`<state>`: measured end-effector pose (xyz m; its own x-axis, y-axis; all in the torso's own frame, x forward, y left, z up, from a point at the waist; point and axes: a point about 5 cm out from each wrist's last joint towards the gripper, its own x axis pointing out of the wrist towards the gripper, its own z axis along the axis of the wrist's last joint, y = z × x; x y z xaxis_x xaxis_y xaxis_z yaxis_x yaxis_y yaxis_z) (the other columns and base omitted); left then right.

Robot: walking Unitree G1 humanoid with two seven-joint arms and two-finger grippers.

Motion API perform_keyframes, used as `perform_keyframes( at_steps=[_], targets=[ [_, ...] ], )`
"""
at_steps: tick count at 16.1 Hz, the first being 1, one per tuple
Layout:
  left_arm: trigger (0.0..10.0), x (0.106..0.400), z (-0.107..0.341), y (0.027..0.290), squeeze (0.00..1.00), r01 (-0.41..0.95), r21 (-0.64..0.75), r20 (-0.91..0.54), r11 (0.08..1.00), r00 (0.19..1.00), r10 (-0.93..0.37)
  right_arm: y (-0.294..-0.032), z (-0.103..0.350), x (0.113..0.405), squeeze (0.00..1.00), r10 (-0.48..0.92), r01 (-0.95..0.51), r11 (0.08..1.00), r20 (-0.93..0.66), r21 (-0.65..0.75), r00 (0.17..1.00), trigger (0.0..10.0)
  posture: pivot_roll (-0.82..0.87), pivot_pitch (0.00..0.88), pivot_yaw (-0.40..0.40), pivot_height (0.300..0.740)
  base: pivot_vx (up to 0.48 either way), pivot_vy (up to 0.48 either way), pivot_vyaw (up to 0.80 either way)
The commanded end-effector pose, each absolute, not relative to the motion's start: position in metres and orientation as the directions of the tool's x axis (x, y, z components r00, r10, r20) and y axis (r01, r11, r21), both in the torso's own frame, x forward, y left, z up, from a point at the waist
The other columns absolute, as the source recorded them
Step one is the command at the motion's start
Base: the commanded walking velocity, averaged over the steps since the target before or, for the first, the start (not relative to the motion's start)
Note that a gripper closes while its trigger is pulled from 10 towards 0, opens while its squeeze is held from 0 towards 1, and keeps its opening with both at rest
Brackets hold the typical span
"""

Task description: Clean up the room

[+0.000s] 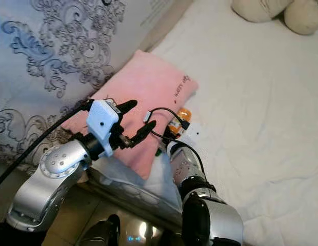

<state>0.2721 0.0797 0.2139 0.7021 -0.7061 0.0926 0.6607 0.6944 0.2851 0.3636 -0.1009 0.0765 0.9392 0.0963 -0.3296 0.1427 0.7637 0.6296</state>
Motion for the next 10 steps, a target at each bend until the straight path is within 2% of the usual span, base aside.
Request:
perform_keyframes(
  at_steps=[1,5,6,7,9,10],
  targets=[
    [10.0,0.273,0.216,0.076,0.0,0.671,0.302,0.103,0.678,0.684,-0.723,-0.1,0.047,0.346,0.0,0.102,0.222,0.776,-0.466,0.59,0.879,0.0,0.39,0.196,-0.056,0.74,0.0,0.0,0.0],
    [10.0,0.284,0.21,0.071,0.0,0.676,0.254,0.127,0.692,0.685,-0.717,-0.139,0.054,0.349,0.0,-0.023,0.18,0.896,-0.361,0.406,0.932,0.0,0.32,0.105,-0.064,0.74,0.0,0.0,0.0],
    [10.0,0.291,0.195,0.075,0.0,0.659,0.117,0.119,0.743,0.733,-0.669,-0.178,0.051,0.336,0.0,-0.158,0.224,0.94,-0.257,0.255,0.954,0.0,0.27,0.059,-0.05,0.74,0.0,0.0,0.0],
    [10.0,0.293,0.189,0.077,0.0,0.652,0.081,0.108,0.754,0.746,-0.657,-0.191,0.051,0.329,0.0,-0.207,0.252,0.944,-0.213,0.213,0.955,0.0,0.26,0.043,-0.048,0.74,0.0,0.0,0.0],
    [10.0,0.3,0.17,0.082,0.0,0.624,0.05,0.066,0.78,0.777,-0.626,-0.235,0.059,0.298,0.0,-0.381,0.386,0.918,-0.064,0.089,0.922,0.0,0.21,0.0,-0.042,0.74,0.0,0.0,0.0],
    [10.0,0.303,0.164,0.083,0.0,0.618,0.056,0.054,0.784,0.782,-0.621,-0.245,0.063,0.287,0.0,-0.426,0.427,0.903,-0.021,0.052,0.904,0.0,0.2,0.0,-0.036,0.74,0.0,0.0,0.0]
  ],
)
